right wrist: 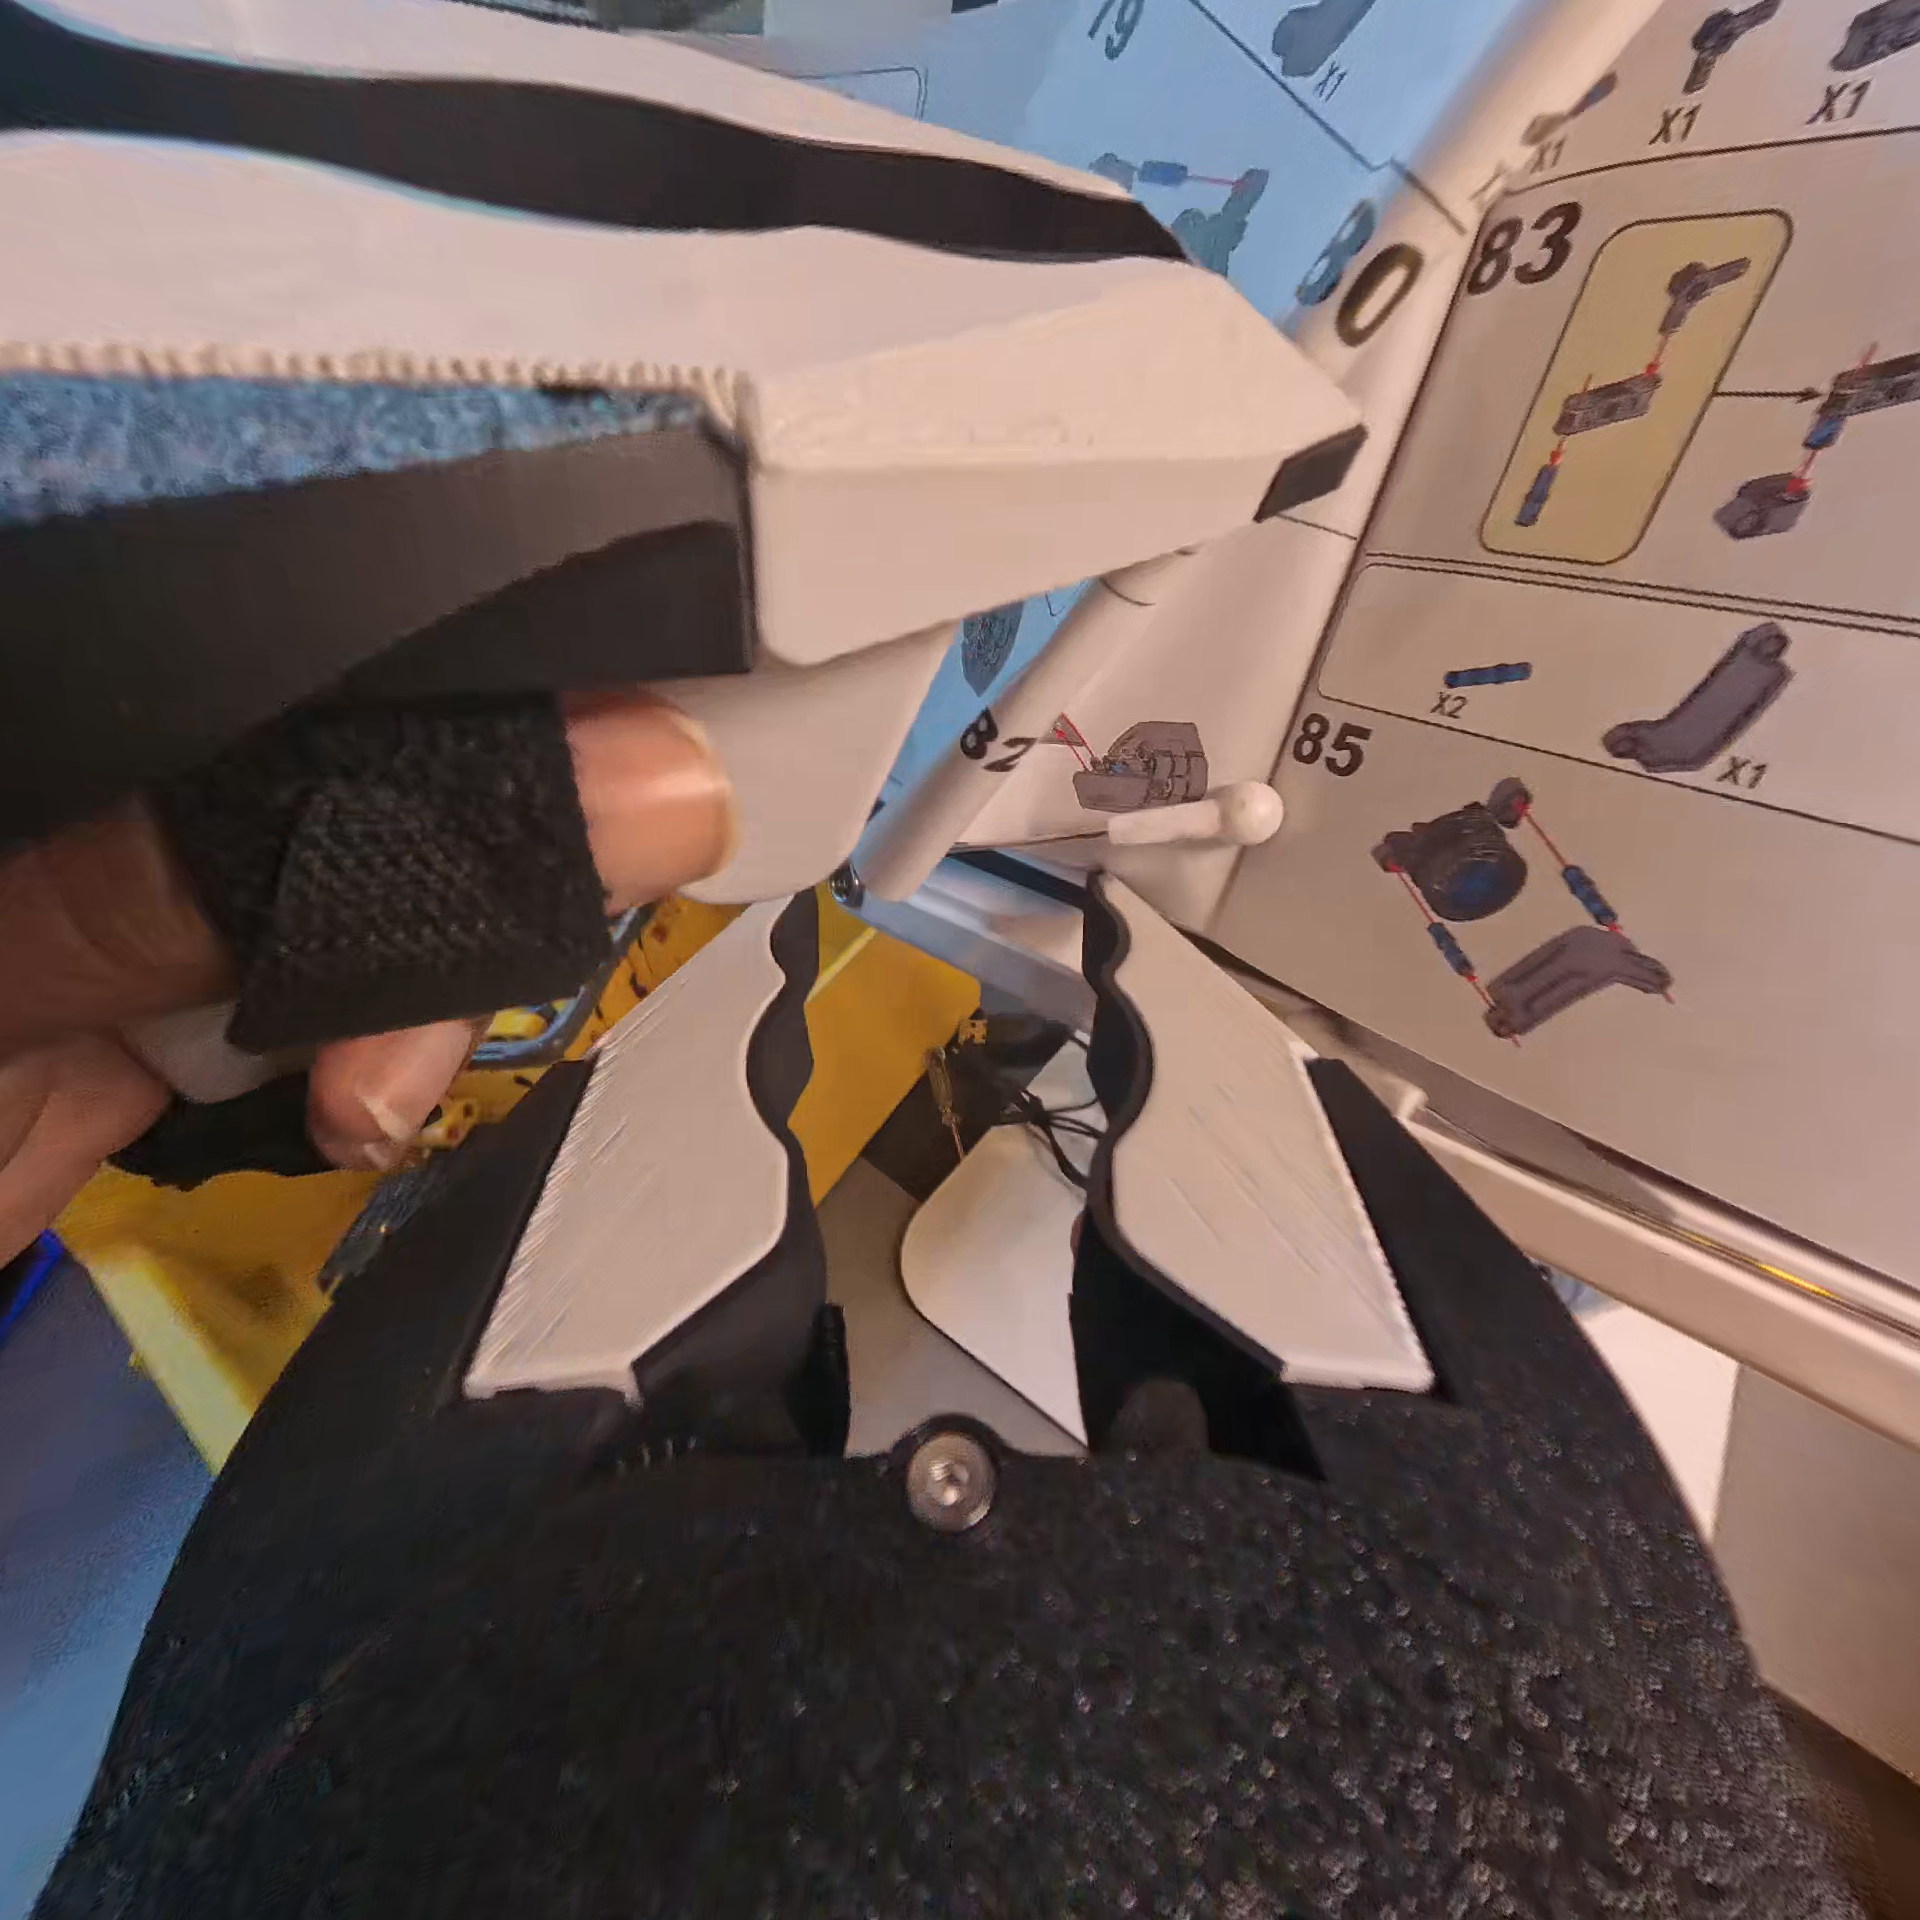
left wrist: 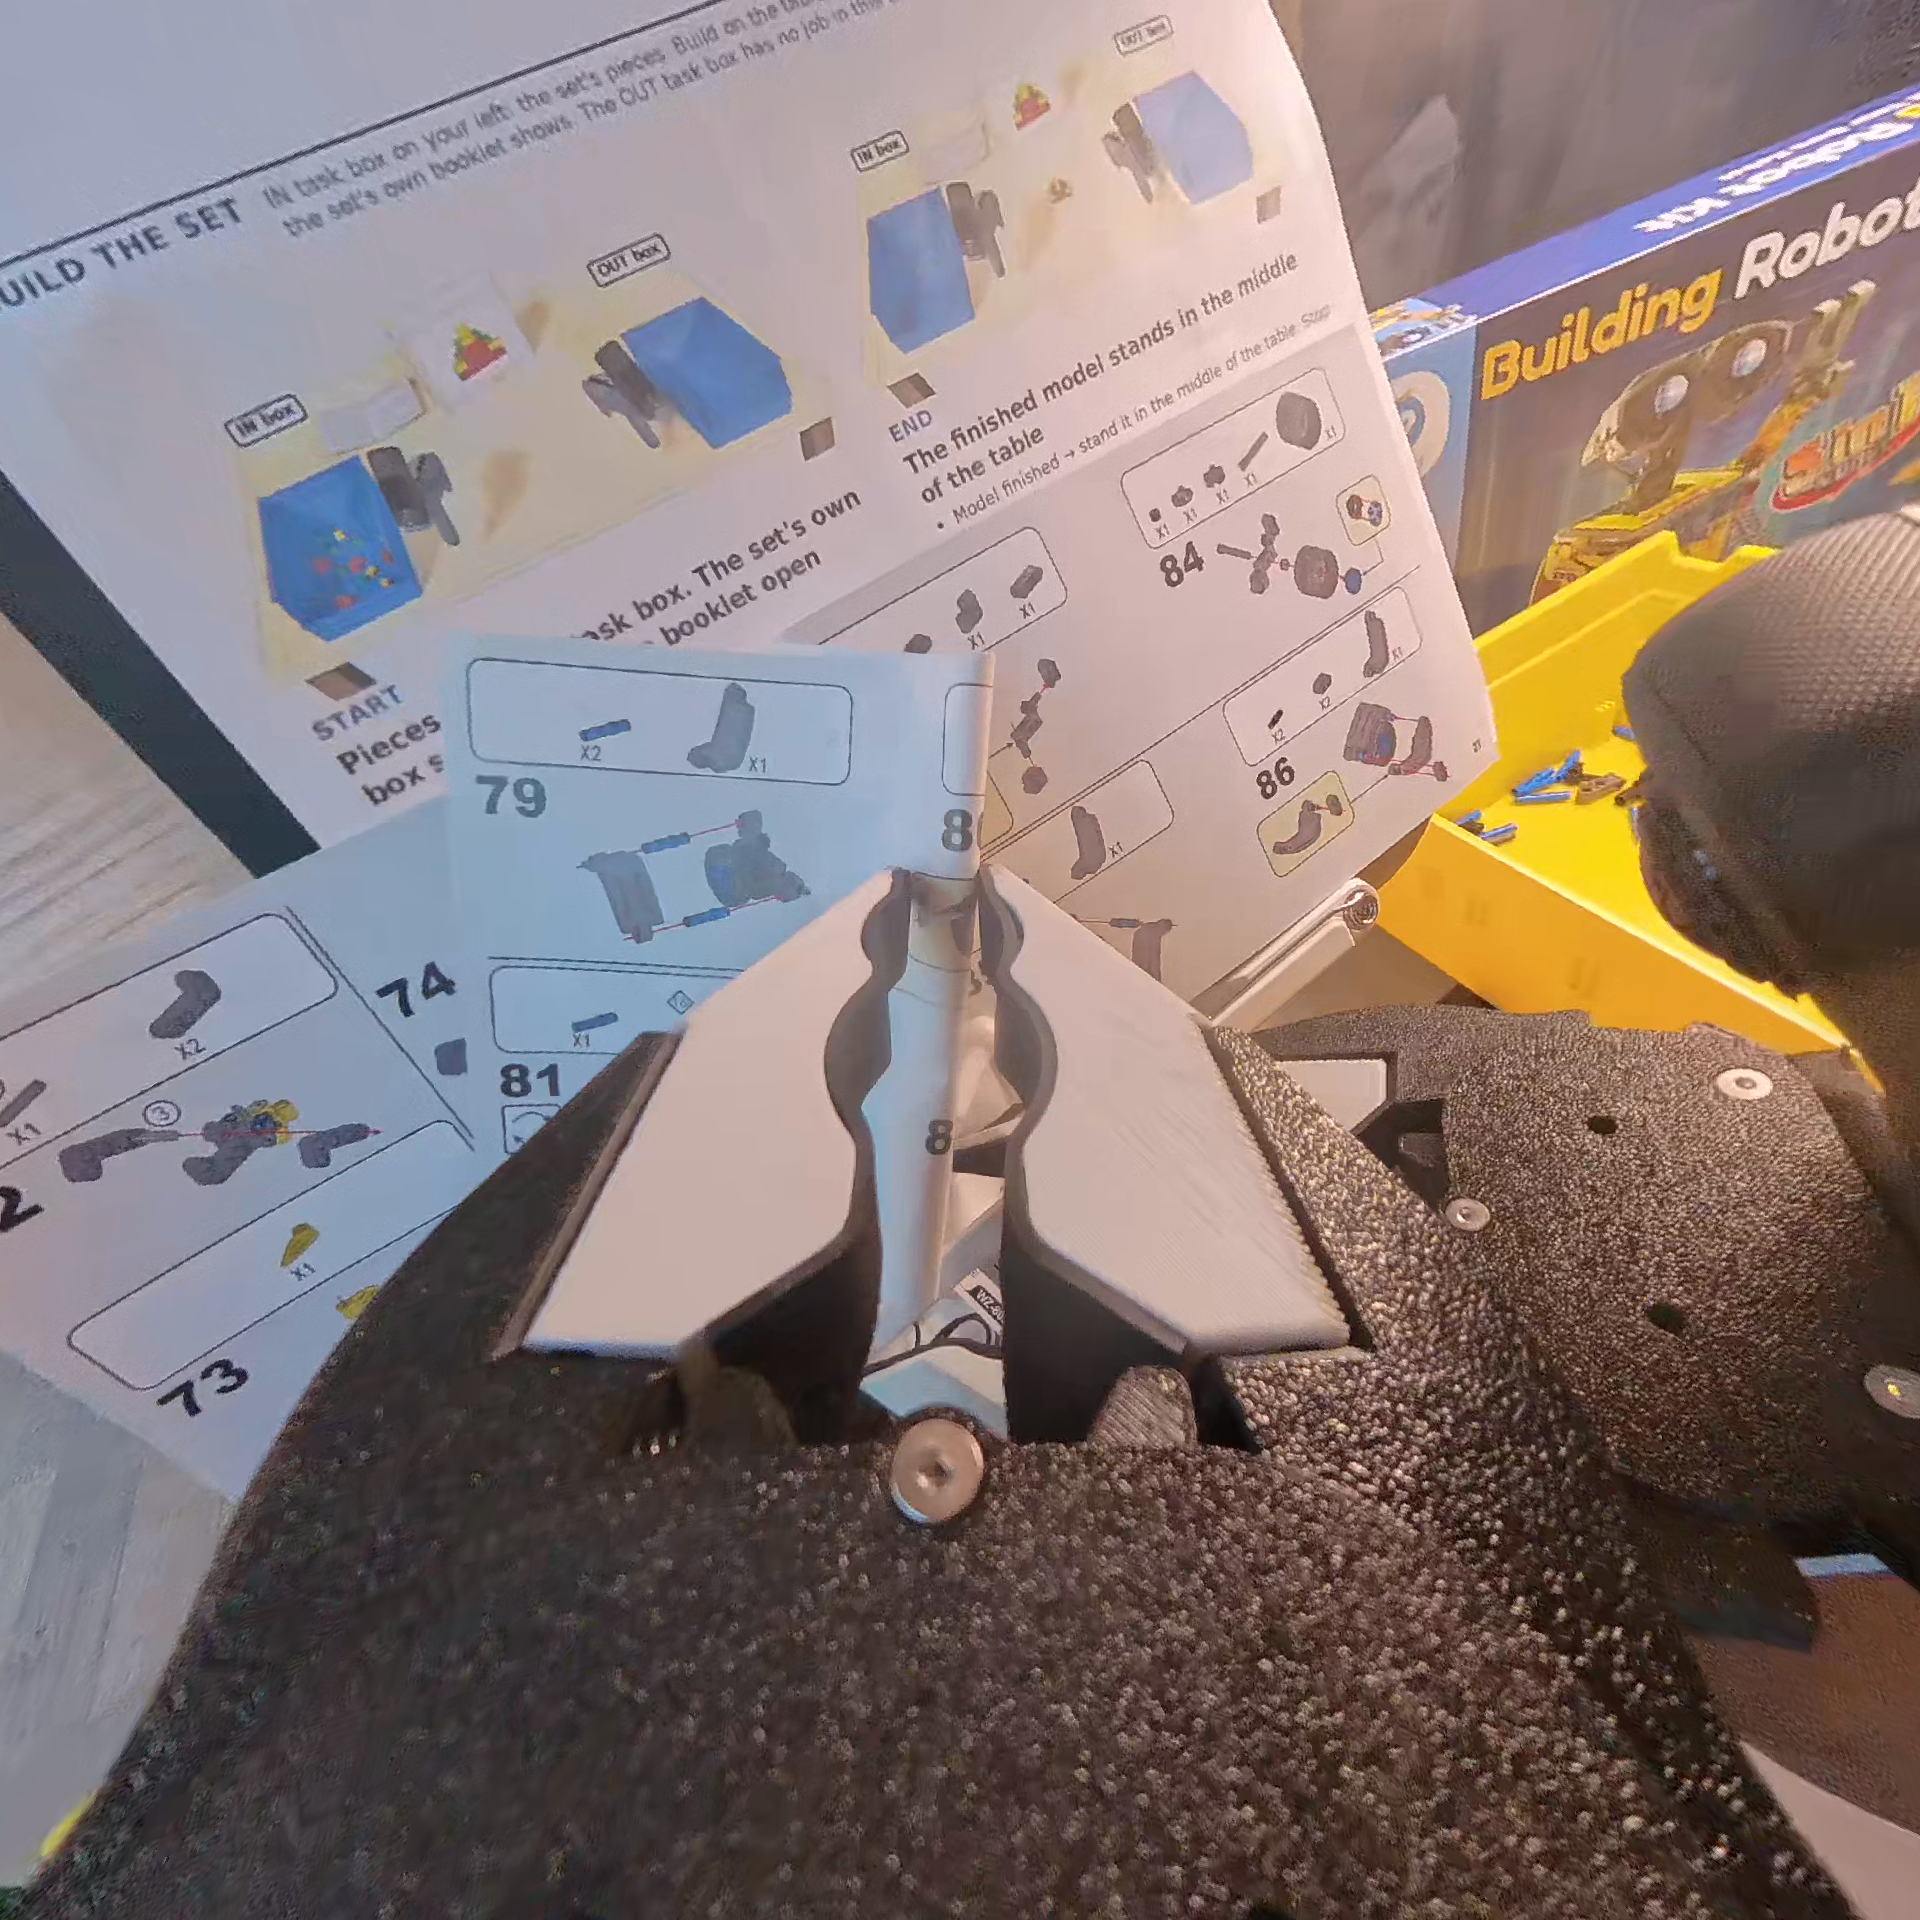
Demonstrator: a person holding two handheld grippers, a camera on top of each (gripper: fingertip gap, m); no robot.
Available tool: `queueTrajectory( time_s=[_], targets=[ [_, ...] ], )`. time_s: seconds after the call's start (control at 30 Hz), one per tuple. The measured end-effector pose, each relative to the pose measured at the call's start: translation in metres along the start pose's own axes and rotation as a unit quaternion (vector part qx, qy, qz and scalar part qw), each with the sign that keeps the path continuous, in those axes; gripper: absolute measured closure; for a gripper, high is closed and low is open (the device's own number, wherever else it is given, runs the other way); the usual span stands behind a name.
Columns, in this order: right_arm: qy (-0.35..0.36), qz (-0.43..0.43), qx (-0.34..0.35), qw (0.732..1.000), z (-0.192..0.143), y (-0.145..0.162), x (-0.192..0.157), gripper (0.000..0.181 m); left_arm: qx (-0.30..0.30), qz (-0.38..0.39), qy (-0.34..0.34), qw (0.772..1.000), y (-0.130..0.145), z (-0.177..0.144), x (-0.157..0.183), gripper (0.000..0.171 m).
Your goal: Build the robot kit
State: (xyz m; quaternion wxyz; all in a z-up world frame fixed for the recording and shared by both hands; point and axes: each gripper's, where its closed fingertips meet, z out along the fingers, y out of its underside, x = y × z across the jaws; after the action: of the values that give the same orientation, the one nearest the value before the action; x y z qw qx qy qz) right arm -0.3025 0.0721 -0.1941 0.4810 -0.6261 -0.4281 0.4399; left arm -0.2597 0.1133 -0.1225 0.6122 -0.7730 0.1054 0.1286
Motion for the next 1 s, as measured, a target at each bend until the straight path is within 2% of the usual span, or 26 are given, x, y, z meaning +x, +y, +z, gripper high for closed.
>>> queueTrajectory(
  time_s=[0.1, 0.17, 0.2, 0.3, 0.4, 0.5, 0.57, 0.63, 0.83, 0.9, 0.97, 1.0],
  targets=[
    [-0.007, 0.007, 0.073, 0.997, 0.0, -0.018, -0.007, 0.134, 0.007, 0.016, 0.049, 0.999, -0.012, -0.003, 0.008, 0.16],
    [-0.013, -0.003, 0.09, 0.996, 0.001, -0.023, -0.012, 0.131, 0.026, 0.028, 0.081, 0.996, -0.023, -0.012, 0.014, 0.154],
    [-0.018, -0.004, 0.093, 0.995, 0.002, -0.024, -0.013, 0.13, 0.03, 0.027, 0.086, 0.995, -0.026, -0.017, 0.014, 0.148],
    [-0.03, -0.025, 0.093, 0.995, 0.003, -0.025, -0.014, 0.133, 0.059, 0.006, 0.065, 0.996, -0.03, -0.041, -0.004, 0.143],
    [-0.036, -0.055, 0.086, 0.994, 0.0, -0.022, -0.012, 0.136, 0.07, -0.018, 0.025, 0.997, -0.009, -0.061, -0.029, 0.142],
    [-0.054, -0.09, 0.069, 0.992, -0.006, -0.02, -0.017, 0.138, 0.032, -0.055, 0.016, 0.998, 0.035, -0.066, -0.042, 0.141],
    [-0.04, -0.131, 0.044, 0.99, -0.01, -0.017, -0.012, 0.136, 0.0, -0.065, 0.026, 0.998, 0.064, -0.062, -0.04, 0.14],
    [-0.026, -0.162, 0.033, 0.986, -0.019, -0.018, -0.002, 0.135, -0.011, -0.051, 0.038, 0.998, 0.079, -0.058, -0.031, 0.14],
    [0.085, -0.246, 0.054, 0.964, -0.046, -0.051, 0.054, 0.14, -0.038, 0.008, 0.024, 0.999, 0.086, -0.02, -0.017, 0.137],
    [0.142, -0.296, 0.032, 0.944, -0.045, -0.059, 0.077, 0.141, -0.052, 0.036, -0.004, 0.998, 0.087, -0.007, -0.022, 0.146],
    [0.171, -0.318, -0.004, 0.932, -0.042, -0.054, 0.094, 0.146, -0.058, 0.049, -0.031, 0.997, 0.089, -0.002, -0.027, 0.169],
    [0.181, -0.334, -0.004, 0.925, -0.043, -0.055, 0.099, 0.153, -0.053, 0.049, -0.033, 0.997, 0.089, -0.002, -0.028, 0.169]
  ],
)
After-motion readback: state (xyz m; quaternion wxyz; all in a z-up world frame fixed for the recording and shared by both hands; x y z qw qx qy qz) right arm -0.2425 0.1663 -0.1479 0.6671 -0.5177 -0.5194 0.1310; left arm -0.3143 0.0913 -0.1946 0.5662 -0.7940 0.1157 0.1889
